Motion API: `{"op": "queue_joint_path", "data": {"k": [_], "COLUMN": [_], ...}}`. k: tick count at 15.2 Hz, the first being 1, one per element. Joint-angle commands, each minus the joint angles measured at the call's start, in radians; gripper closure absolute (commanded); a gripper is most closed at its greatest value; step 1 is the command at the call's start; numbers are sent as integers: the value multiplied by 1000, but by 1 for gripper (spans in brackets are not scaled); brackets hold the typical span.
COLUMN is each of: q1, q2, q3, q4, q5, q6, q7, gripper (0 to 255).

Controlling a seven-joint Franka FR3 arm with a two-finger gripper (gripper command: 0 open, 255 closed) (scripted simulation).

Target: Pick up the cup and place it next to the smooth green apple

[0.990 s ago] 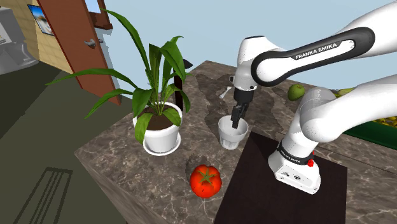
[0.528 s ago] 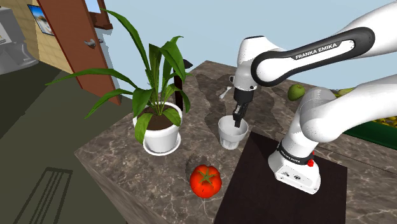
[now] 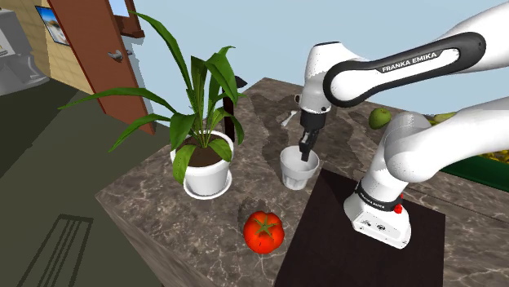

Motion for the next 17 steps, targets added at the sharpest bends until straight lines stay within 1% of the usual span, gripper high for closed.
{"op": "queue_joint_path", "data": {"k": [1, 9, 17], "q1": [-4, -10, -14], "q2": [-15, -57, -73], "q3": [-3, -11, -19], "q4": [22, 110, 210], "q5": [-6, -22, -34], "q6": [-36, -166, -280], "q7": [4, 23, 41], "gripper": [255, 255, 255]}}
